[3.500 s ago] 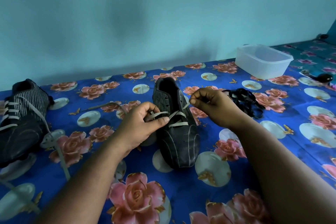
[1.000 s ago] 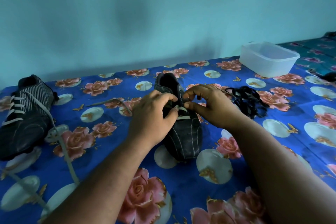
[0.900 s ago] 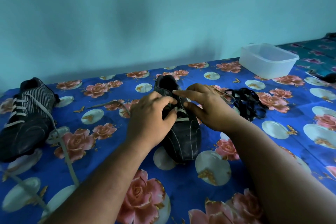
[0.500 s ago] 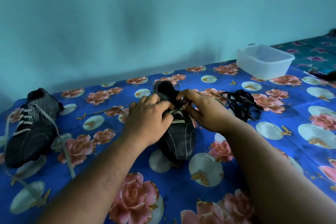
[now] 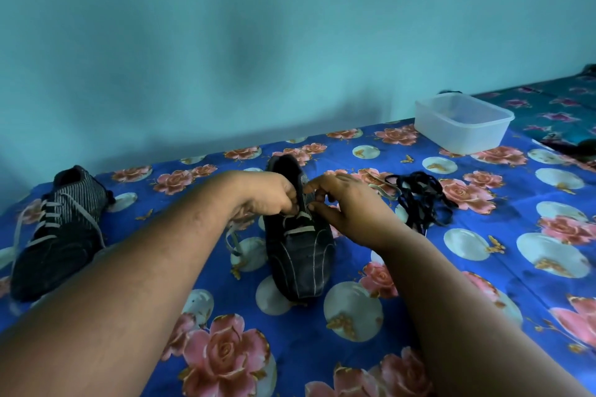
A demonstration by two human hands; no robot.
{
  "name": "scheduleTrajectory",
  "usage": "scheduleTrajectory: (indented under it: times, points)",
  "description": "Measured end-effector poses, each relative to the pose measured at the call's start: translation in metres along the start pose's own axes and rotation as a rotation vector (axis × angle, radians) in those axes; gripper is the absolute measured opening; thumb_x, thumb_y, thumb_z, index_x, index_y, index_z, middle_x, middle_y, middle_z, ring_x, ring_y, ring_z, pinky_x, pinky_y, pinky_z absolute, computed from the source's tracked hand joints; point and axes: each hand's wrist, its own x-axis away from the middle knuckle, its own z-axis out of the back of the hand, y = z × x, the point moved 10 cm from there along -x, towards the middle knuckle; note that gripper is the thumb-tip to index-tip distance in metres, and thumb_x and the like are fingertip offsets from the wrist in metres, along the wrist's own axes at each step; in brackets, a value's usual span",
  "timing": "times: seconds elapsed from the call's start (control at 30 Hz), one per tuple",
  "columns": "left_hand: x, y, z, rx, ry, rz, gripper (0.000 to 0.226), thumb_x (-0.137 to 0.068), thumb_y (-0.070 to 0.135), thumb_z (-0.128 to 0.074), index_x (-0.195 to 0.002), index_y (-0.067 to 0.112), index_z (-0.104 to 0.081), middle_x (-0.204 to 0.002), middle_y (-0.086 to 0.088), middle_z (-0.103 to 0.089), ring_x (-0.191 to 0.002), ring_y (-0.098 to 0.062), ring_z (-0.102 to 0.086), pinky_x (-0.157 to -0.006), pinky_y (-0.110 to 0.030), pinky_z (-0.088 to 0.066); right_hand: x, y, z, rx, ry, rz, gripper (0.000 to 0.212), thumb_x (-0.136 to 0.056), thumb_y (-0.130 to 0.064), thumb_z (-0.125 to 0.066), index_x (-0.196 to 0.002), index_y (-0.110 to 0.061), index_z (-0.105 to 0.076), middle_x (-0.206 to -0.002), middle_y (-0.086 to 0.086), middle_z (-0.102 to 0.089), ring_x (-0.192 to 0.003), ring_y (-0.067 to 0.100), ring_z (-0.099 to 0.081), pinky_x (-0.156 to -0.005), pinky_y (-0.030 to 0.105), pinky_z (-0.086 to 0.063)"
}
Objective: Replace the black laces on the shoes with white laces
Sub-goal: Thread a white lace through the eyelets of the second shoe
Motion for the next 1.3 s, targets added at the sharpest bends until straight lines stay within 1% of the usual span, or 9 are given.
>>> scheduleTrajectory:
  times: [0.2,0.27,0.37,0.47,0.6,0.77,1.0,1.13,1.3]
  points:
    - [-0.002,-0.009,0.002,0.115,0.146,-0.027,0.005,-0.094,0.011,-0.068,-0.091,0.009,-0.072,-0.063,0.002,-0.054,-0.028,0.004,-0.042,-0.031,-0.01,-0.028,0.0,0.003,0.002,0.057,0.025,-0.018,0.009,-0.09,-0.027,-0.07,-0.096,-0.03,-0.076,-0.087,-0.013,-0.071,-0.09,0.02,-0.059,-0.08,0.041,-0.049]
    - [-0.003,-0.011,0.002,0.135,0.215,-0.057,0.005,-0.09,0.013,-0.072,-0.091,0.01,-0.075,-0.069,0.0,-0.064,-0.047,0.005,-0.058,-0.044,-0.013,-0.041,0.0,-0.003,0.006,0.106,0.048,0.0,0.007,-0.086,-0.026,-0.071,-0.09,-0.029,-0.075,-0.085,-0.012,-0.072,-0.089,0.02,-0.059,-0.08,0.038,-0.044]
    - [-0.004,-0.019,0.0,0.232,0.262,-0.068,0.003,-0.084,0.015,-0.078,-0.087,0.015,-0.078,-0.088,-0.003,-0.076,-0.089,-0.019,-0.071,-0.075,-0.029,-0.054,-0.002,-0.012,0.007,0.217,0.048,0.037,0.008,-0.078,-0.022,-0.074,-0.082,-0.028,-0.071,-0.083,-0.011,-0.071,-0.088,0.019,-0.059,-0.078,0.037,-0.04]
    - [-0.003,-0.023,0.0,0.316,0.233,-0.061,0.005,-0.084,0.011,-0.078,-0.089,0.011,-0.079,-0.078,0.004,-0.074,-0.077,-0.01,-0.067,-0.064,-0.02,-0.048,-0.001,-0.01,0.006,0.074,0.039,0.008,0.01,-0.081,-0.016,-0.075,-0.085,-0.026,-0.073,-0.086,-0.012,-0.071,-0.085,0.013,-0.058,-0.079,0.033,-0.044]
    - [0.001,-0.021,0.0,0.343,0.162,-0.012,0.013,-0.089,0.006,-0.073,-0.1,-0.001,-0.074,-0.055,0.007,-0.058,-0.028,0.004,-0.04,-0.032,-0.009,-0.027,0.004,0.005,-0.001,-0.136,-0.033,-0.105,0.01,-0.091,-0.017,-0.071,-0.096,-0.025,-0.072,-0.092,-0.015,-0.07,-0.086,0.006,-0.059,-0.074,0.027,-0.048]
    - [-0.001,-0.024,-0.002,0.313,0.105,0.035,0.019,-0.088,0.014,-0.076,-0.102,0.001,-0.074,-0.072,-0.004,-0.06,-0.026,0.0,-0.037,-0.034,-0.013,-0.027,0.004,0.015,-0.005,-0.208,-0.062,-0.216,0.008,-0.093,-0.028,-0.073,-0.101,-0.027,-0.075,-0.082,-0.02,-0.065,-0.079,0.004,-0.059,-0.069,0.02,-0.045]
    - [-0.009,-0.041,-0.001,0.362,0.102,0.145,0.024,-0.095,0.025,-0.068,-0.076,0.01,-0.066,-0.057,-0.004,-0.049,-0.034,-0.012,-0.033,-0.042,-0.02,-0.027,0.005,0.014,-0.003,-0.25,-0.072,-0.243,0.003,-0.09,-0.016,-0.078,-0.091,-0.019,-0.08,-0.079,-0.017,-0.067,-0.077,-0.008,-0.059,-0.067,0.007,-0.04]
    - [-0.011,-0.037,-0.004,0.318,0.088,0.136,0.02,-0.093,0.019,-0.071,-0.101,0.001,-0.073,-0.065,-0.003,-0.056,-0.039,-0.01,-0.04,-0.044,-0.019,-0.031,0.006,0.022,-0.009,-0.334,-0.107,-0.345,0.009,-0.092,-0.029,-0.076,-0.09,-0.021,-0.077,-0.08,-0.008,-0.071,-0.07,-0.001,-0.059,-0.063,0.013,-0.043]
    - [-0.006,-0.029,-0.004,0.243,0.085,0.122,0.019,-0.098,0.019,-0.066,-0.107,0.003,-0.073,-0.065,0.002,-0.05,-0.034,-0.006,-0.039,-0.039,-0.016,-0.029,0.009,0.03,-0.003,-0.17,-0.068,-0.42,0.015,-0.092,-0.037,-0.074,-0.086,-0.025,-0.078,-0.075,-0.002,-0.073,-0.068,0.014,-0.065,-0.064,0.032,-0.051]
